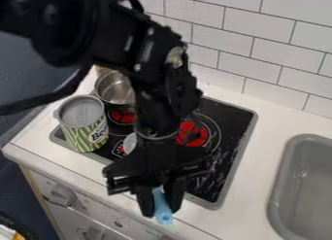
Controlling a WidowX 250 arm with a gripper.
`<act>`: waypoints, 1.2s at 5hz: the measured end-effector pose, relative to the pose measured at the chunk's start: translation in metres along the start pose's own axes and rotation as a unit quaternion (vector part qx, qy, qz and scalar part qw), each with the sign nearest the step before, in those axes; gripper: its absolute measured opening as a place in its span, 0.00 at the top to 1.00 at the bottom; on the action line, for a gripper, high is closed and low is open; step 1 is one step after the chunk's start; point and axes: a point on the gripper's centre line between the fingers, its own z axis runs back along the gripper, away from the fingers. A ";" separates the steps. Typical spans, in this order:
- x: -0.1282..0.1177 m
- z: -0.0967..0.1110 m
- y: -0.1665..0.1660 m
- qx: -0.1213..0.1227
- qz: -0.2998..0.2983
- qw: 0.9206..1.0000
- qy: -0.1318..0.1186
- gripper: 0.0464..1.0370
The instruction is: Move the plastic spatula off of the right burner
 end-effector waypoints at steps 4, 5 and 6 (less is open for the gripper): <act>0.021 -0.025 -0.021 0.023 0.021 0.999 0.037 0.72; 0.033 -0.026 -0.035 0.015 0.039 0.998 0.038 0.72; 0.041 -0.027 -0.047 0.009 0.053 0.998 0.046 0.72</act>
